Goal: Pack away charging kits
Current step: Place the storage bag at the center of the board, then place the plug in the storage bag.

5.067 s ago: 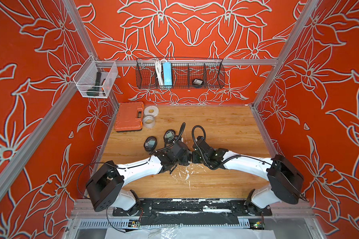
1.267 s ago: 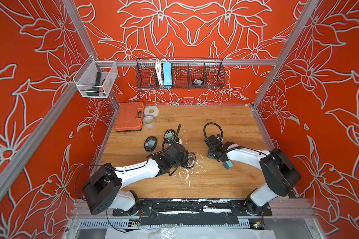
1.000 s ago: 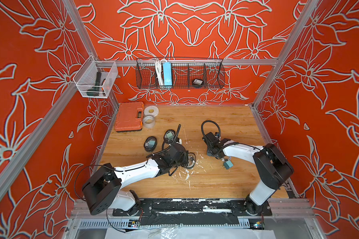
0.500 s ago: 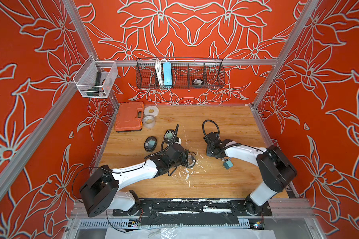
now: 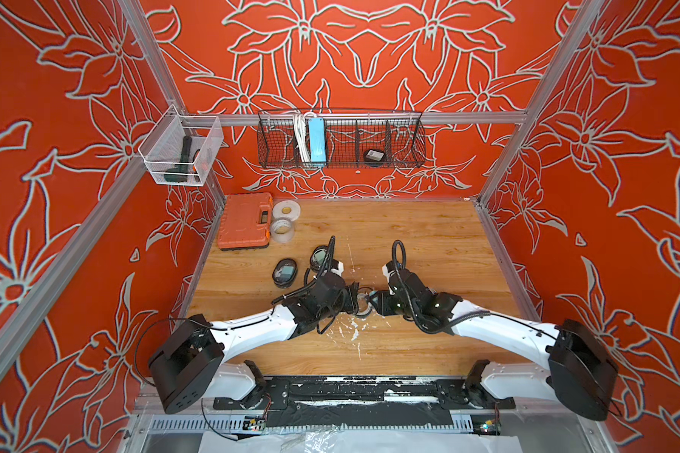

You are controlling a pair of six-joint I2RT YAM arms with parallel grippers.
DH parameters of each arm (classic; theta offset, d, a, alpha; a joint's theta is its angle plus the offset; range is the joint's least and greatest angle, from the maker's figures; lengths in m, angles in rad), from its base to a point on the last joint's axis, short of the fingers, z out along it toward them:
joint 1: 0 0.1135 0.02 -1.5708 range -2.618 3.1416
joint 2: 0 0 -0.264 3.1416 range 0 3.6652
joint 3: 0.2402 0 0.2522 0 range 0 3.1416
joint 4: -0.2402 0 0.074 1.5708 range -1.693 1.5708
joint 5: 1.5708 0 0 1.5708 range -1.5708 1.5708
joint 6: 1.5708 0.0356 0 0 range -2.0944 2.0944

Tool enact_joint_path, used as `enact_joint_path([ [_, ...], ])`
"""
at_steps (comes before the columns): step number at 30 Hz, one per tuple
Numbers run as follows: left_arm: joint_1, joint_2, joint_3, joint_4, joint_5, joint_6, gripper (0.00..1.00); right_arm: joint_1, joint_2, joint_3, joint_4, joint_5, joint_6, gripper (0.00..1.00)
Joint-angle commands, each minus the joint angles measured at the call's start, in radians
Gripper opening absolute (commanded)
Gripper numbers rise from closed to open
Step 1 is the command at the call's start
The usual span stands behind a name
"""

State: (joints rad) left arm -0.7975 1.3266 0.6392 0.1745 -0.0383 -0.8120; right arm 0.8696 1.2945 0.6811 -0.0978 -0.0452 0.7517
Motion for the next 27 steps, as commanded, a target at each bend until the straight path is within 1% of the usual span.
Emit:
enact_joint_path([
  [1,0.007,-0.022,-0.006,0.046,0.015,-0.018,0.00,0.021,0.038,0.015,0.063,-0.015,0.016,0.13],
  [5,0.008,-0.014,-0.012,0.060,0.035,-0.030,0.00,0.034,0.076,0.042,0.066,0.004,0.012,0.14],
  [11,0.007,-0.028,-0.044,0.103,0.068,-0.066,0.00,0.034,0.164,0.066,0.081,0.038,0.027,0.11],
  [14,0.007,-0.029,-0.066,0.129,0.091,-0.084,0.00,0.034,0.192,0.083,0.080,0.047,0.029,0.11],
  [20,0.009,0.008,-0.081,0.176,0.125,-0.100,0.00,0.034,0.211,0.101,0.079,0.036,0.027,0.21],
  [23,0.011,0.033,-0.078,0.197,0.142,-0.104,0.00,0.036,0.221,0.101,0.084,0.023,0.027,0.29],
  [24,0.011,0.039,-0.076,0.201,0.144,-0.105,0.00,0.035,0.225,0.103,0.086,0.017,0.026,0.34],
  [27,0.012,0.052,-0.073,0.206,0.146,-0.105,0.00,0.037,0.245,0.112,0.085,0.000,0.022,0.39],
])
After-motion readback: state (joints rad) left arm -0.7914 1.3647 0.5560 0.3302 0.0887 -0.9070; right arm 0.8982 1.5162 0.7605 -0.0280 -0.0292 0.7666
